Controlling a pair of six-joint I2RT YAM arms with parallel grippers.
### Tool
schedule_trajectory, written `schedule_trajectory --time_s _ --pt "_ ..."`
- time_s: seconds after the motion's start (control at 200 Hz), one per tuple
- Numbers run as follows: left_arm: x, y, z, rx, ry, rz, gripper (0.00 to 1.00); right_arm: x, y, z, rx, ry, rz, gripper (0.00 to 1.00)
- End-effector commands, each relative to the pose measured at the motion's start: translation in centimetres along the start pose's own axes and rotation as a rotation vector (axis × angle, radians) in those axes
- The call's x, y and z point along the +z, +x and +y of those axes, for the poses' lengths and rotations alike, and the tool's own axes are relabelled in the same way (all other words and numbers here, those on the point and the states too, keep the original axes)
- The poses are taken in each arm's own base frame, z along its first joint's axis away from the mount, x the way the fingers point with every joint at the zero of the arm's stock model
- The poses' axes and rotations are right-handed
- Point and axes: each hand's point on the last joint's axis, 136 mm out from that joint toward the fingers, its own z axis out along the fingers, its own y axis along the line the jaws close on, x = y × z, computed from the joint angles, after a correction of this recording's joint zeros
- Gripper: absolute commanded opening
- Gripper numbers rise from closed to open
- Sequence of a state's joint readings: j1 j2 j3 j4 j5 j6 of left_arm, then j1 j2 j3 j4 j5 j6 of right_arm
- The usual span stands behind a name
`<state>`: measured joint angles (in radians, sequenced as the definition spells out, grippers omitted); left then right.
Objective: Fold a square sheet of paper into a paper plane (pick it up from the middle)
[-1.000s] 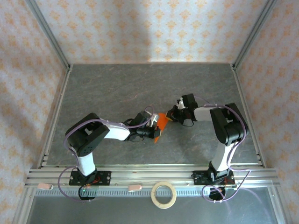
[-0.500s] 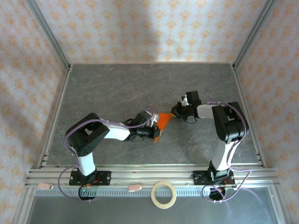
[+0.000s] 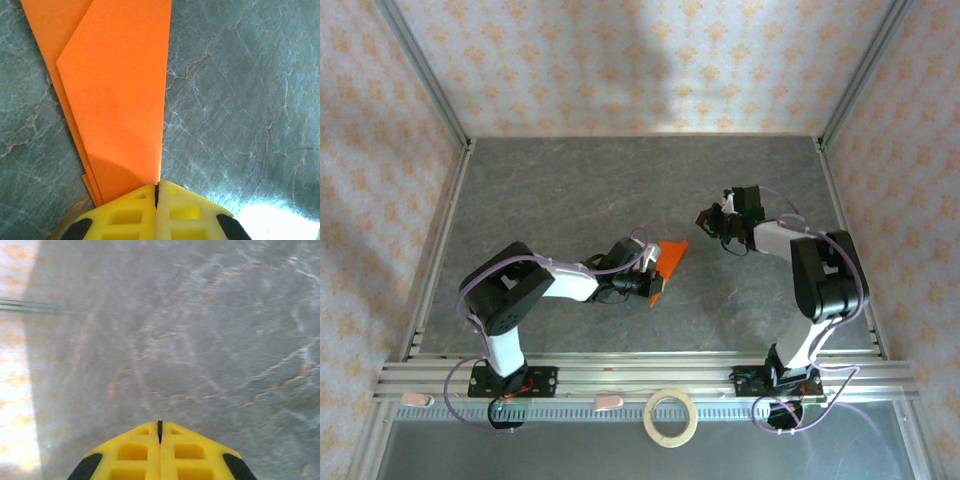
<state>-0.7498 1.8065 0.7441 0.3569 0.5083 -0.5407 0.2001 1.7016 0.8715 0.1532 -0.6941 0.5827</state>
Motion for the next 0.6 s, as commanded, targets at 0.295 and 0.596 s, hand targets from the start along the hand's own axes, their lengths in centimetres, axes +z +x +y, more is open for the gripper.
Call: schedule_trajectory --time_s 0.295,0.596 --pt "-0.2 5.9 4.5 -0.078 -0.158 0.196 0.00 1.3 7.2 2.3 -0.034 -0.096 0.139 0.00" --pt "-0.6 4.5 2.7 -0.059 -0.095 0.160 0.00 2.9 9.0 -2.4 0.011 0.035 0.181 0.00"
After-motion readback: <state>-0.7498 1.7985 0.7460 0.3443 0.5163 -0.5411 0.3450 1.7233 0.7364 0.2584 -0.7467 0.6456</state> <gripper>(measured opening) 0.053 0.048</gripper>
